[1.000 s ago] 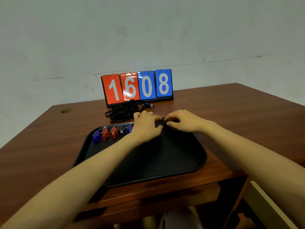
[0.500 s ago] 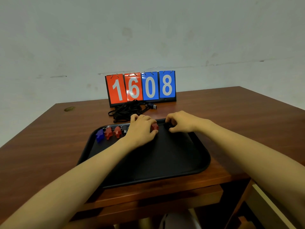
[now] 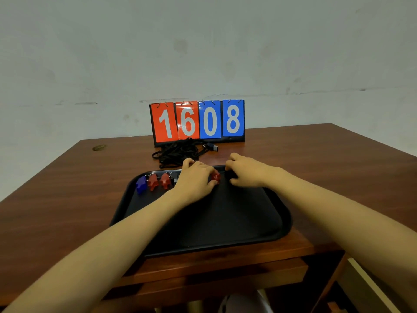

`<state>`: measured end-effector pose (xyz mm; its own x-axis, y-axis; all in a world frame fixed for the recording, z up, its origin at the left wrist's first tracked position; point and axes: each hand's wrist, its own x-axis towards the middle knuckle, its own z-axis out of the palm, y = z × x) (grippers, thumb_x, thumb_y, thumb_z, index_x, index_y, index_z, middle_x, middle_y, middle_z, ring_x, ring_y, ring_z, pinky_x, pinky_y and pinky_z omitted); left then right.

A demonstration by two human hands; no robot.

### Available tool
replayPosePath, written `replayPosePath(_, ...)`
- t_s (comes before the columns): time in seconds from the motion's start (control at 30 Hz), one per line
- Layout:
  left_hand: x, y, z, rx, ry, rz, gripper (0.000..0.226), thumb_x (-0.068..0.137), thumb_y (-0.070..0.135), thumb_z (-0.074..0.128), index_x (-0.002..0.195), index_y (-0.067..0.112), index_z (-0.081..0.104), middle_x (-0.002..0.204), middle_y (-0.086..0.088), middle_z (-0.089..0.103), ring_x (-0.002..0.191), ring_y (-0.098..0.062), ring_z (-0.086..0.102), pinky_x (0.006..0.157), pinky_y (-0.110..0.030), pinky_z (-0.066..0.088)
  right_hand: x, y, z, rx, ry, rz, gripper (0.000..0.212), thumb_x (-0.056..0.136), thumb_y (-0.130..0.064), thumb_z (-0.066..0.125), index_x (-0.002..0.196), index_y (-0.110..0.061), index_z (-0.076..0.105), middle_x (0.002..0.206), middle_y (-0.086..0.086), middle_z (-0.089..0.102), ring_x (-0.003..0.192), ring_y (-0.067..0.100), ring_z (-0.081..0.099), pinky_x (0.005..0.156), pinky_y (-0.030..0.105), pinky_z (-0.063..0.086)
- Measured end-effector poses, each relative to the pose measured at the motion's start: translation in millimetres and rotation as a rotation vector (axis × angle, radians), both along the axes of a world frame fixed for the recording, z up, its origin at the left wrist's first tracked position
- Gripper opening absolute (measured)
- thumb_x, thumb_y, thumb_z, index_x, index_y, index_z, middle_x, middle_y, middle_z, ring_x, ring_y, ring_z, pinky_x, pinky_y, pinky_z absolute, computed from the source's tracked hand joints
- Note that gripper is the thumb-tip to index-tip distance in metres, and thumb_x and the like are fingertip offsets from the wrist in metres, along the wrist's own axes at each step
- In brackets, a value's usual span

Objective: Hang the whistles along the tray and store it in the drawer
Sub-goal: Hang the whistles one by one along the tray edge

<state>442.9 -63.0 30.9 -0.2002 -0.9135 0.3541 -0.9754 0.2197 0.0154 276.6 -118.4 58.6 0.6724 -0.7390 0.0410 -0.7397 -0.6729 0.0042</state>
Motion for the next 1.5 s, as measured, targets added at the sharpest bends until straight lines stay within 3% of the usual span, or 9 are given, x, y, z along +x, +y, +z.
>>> replayPosePath(0.17, -1.8, -0.3, -1.7, -0.022, -0.025, 0.009, 0.027, 0.091, 0.036, 0.052, 0.111, 0.021, 0.062, 0.112, 0.003, 0.065, 0.112, -0.015, 0.052, 0.107, -0.036, 0.019, -6.5, -2.6, -2.6, 0.042, -0.236, -0.131, 0.024, 0.087, -0.029, 0.063, 0.103, -0.011, 0.056, 0.104, 0.007, 0.061, 0.091, 0.020, 0.059, 0.082, 0.036, 0.053)
replayPosePath(0.27, -2.1, -1.5, -2.9, -0.022, -0.023, 0.005, 0.027, 0.091, 0.035, 0.051, 0.112, 0.022, 0.061, 0.114, 0.003, 0.064, 0.113, -0.015, 0.052, 0.108, -0.036, 0.019, -9.0, -1.4, -9.7, 0.119, -0.333, -0.208, 0.027, 0.084, -0.033, 0.068, 0.095, -0.011, 0.055, 0.094, 0.005, 0.063, 0.085, 0.021, 0.061, 0.077, 0.035, 0.053)
replayPosePath(0.5, -3.0, -1.5, -3.6, -0.014, -0.033, 0.010, 0.029, 0.092, 0.036, 0.049, 0.115, 0.022, 0.060, 0.117, 0.003, 0.063, 0.115, -0.016, 0.050, 0.107, -0.036, 0.021, -5.8, 2.0, -19.8, 0.145, -0.402, -0.204, 0.040, 0.081, -0.038, 0.071, 0.106, -0.014, 0.052, 0.097, 0.003, 0.063, 0.087, 0.019, 0.061, 0.079, 0.033, 0.054)
replayPosePath(0.83, 1.0, 0.4, 5.6, 0.034, -0.080, -0.009, 0.042, 0.089, 0.033, 0.052, 0.129, 0.022, 0.050, 0.130, 0.002, 0.055, 0.126, -0.017, 0.043, 0.113, -0.039, 0.014, -6.4, 1.5, -10.5, 0.189, -0.327, -0.179, 0.053, 0.078, -0.043, 0.072, 0.118, -0.015, 0.052, 0.107, 0.000, 0.059, 0.097, 0.018, 0.059, 0.086, 0.032, 0.052)
replayPosePath(0.93, 2.9, -2.9, 17.9, -0.009, -0.045, -0.010, 0.034, 0.087, 0.027, 0.050, 0.119, 0.022, 0.059, 0.122, 0.001, 0.059, 0.117, -0.016, 0.047, 0.110, -0.037, 0.020, -12.7, -7.2, 2.4, 0.204, -0.322, -0.161, 0.037, 0.086, -0.037, 0.065, 0.113, -0.015, 0.057, 0.104, -0.001, 0.060, 0.096, 0.015, 0.058, 0.087, 0.029, 0.051)
replayPosePath(1.03, 8.4, -19.9, 30.5, -0.068, -0.126, 0.024, 0.028, 0.089, 0.024, 0.048, 0.110, 0.020, 0.065, 0.113, 0.001, 0.062, 0.108, -0.017, 0.050, 0.105, -0.035, 0.028, -14.4, -28.4, 14.1, 0.104, -0.303, -0.163, 0.020, 0.094, -0.018, 0.051, 0.110, -0.012, 0.061, 0.109, 0.003, 0.063, 0.096, 0.016, 0.059, 0.086, 0.029, 0.050)
replayPosePath(1.2, 34.7, -76.4, 38.0, -0.026, -0.256, 0.160, 0.027, 0.088, 0.018, 0.050, 0.111, 0.015, 0.064, 0.110, -0.006, 0.061, 0.108, -0.024, 0.051, 0.103, -0.039, 0.030, 1.1, -81.0, 18.7, -0.115, -0.074, -0.143, 0.028, 0.093, -0.011, 0.042, 0.119, -0.010, 0.053, 0.117, 0.012, 0.055, 0.106, 0.027, 0.050, 0.088, 0.037, 0.047)
replayPosePath(1.4, 64.9, -131.3, 29.6, 0.056, -0.104, 0.221, 0.029, 0.088, 0.015, 0.048, 0.113, 0.013, 0.063, 0.113, -0.009, 0.060, 0.108, -0.028, 0.051, 0.100, -0.041, 0.032, 36.0, -140.5, -3.9, 0.072, -0.096, -0.105, 0.046, 0.096, -0.016, 0.043, 0.141, -0.017, 0.038, 0.136, 0.012, 0.044, 0.122, 0.029, 0.045, 0.104, 0.039, 0.040)
replayPosePath(1.5, 70.4, -147.6, 25.6, 0.092, -0.068, 0.175, 0.034, 0.093, 0.025, 0.046, 0.123, 0.017, 0.057, 0.120, -0.009, 0.057, 0.113, -0.028, 0.049, 0.100, -0.042, 0.033, 53.4, -158.5, -12.4, 0.144, -0.108, -0.077, 0.054, 0.096, -0.017, 0.045, 0.147, -0.022, 0.028, 0.146, 0.009, 0.036, 0.132, 0.027, 0.037, 0.109, 0.039, 0.034)
